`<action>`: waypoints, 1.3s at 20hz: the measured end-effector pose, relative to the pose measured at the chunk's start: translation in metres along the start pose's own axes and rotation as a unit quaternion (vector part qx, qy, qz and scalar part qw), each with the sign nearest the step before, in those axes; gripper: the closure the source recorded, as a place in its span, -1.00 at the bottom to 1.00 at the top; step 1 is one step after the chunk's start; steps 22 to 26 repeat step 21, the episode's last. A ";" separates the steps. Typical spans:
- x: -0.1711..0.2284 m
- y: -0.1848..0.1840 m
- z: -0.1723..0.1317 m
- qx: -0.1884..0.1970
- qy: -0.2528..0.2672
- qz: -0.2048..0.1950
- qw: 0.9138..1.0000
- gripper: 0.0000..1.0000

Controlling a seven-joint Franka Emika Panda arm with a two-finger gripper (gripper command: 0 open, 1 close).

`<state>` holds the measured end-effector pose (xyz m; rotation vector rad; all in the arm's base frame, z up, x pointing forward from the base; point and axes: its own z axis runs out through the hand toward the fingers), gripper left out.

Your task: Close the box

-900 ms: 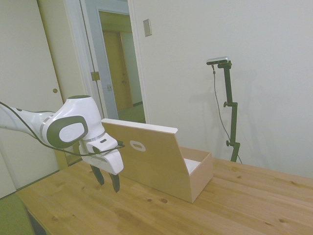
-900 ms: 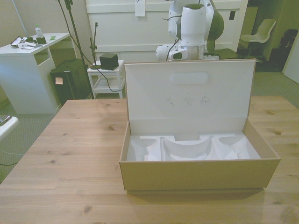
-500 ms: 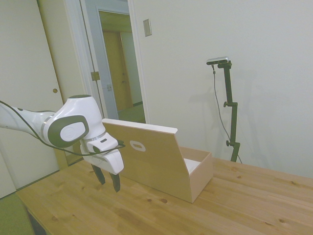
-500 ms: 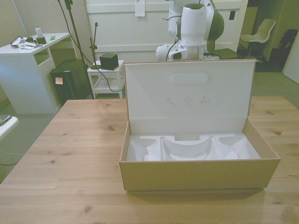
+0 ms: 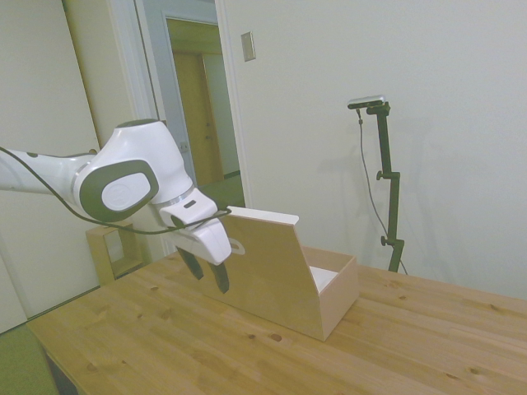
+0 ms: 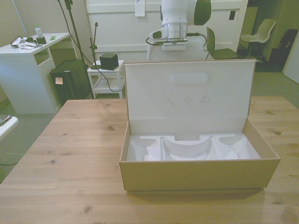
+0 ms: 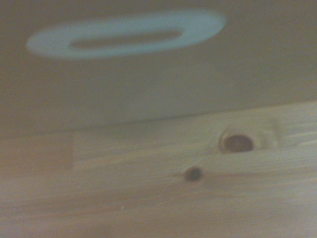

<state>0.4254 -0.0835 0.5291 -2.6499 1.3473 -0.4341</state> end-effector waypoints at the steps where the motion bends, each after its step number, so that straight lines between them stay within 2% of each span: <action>1: 0.008 -0.003 -0.005 0.006 0.008 0.003 1.000 -1.00; 6: 0.047 -0.024 -0.026 0.042 0.060 0.010 0.997 -1.00; 8: 0.058 -0.035 -0.021 0.053 0.073 0.008 0.996 -1.00; 11: 0.062 -0.052 0.003 0.055 0.088 -0.003 0.995 -1.00; 13: 0.055 -0.056 0.012 0.051 0.073 -0.009 0.996 -1.00; 15: 0.044 -0.056 0.005 0.047 0.044 -0.016 0.998 -1.00; 18: 0.025 -0.045 -0.008 0.008 -0.007 -0.026 1.000 -1.00; 21: 0.012 -0.038 -0.001 -0.033 -0.053 -0.035 0.997 -1.00; 26: 0.012 -0.038 -0.001 -0.033 -0.053 -0.035 0.997 -1.00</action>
